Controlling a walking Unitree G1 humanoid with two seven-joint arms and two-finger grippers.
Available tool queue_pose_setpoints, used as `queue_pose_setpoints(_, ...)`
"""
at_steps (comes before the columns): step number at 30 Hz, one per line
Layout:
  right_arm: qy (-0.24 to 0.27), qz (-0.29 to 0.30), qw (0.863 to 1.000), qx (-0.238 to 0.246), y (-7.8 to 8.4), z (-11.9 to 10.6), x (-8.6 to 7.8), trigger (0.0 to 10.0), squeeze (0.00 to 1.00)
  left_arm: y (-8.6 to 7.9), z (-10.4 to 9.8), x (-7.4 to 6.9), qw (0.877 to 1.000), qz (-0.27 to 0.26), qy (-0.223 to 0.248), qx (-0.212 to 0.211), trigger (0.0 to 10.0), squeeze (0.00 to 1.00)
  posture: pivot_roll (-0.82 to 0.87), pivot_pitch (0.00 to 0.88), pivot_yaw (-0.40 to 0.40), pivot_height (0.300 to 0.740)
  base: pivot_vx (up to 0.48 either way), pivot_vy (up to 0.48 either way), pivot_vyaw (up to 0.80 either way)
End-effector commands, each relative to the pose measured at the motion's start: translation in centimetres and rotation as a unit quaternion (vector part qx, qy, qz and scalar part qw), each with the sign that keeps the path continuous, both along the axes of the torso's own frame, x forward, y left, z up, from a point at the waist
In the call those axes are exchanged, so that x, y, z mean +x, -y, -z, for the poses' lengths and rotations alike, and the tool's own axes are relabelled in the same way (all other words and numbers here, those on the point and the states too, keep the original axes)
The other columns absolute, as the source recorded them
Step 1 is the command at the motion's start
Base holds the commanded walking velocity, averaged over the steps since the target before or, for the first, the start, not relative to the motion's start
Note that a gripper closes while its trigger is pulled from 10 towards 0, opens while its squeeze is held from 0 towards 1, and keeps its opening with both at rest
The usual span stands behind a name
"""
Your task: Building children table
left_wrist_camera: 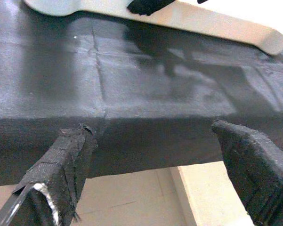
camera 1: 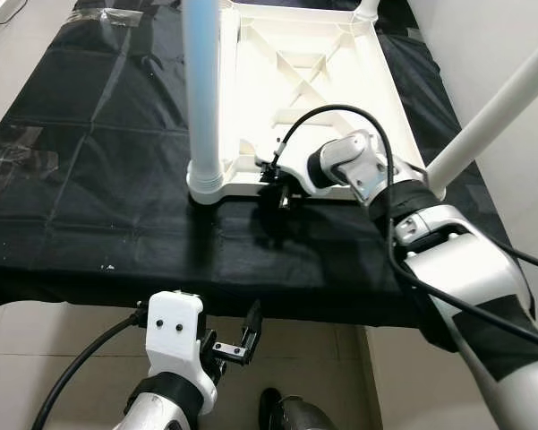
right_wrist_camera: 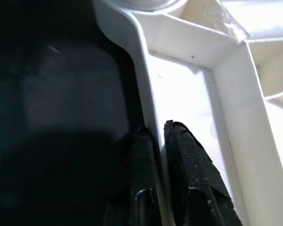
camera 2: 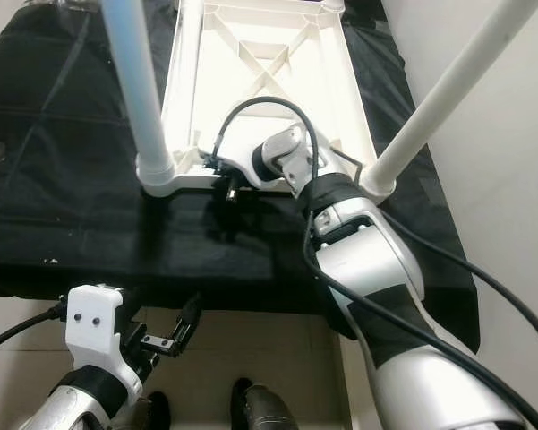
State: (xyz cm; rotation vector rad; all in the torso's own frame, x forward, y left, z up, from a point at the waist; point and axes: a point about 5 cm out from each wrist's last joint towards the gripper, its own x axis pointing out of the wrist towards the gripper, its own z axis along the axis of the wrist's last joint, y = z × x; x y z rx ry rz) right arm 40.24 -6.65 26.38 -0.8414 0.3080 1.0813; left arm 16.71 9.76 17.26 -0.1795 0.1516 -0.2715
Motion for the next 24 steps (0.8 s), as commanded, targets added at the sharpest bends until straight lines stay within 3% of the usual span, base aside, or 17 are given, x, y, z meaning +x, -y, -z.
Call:
queue_pose_setpoints(1,-0.101,-0.015,0.995,-0.002,-0.3,5.0,-1.1,0.0,0.00,0.0,0.4,0.0,1.000,-0.004,-0.012,0.003,10.0,0.00,0.09,0.319,-0.128,0.740,0.000,0.000,0.00)
queue_pose_setpoints(12,-0.162,-0.106,0.981,0.015,-1.5,6.0,-2.8,0.0,0.00,-0.2,0.6,0.6,1.000,-0.006,-0.008,0.008,10.0,0.00,0.09,0.297,-0.118,0.740,0.000,0.000,0.00)
queue_pose_setpoints(24,-0.158,-0.150,0.976,0.013,-2.3,6.3,-4.7,0.0,0.00,-0.4,0.7,1.1,1.000,-0.005,-0.002,0.015,10.0,0.00,0.09,0.284,-0.114,0.740,0.000,0.000,0.00)
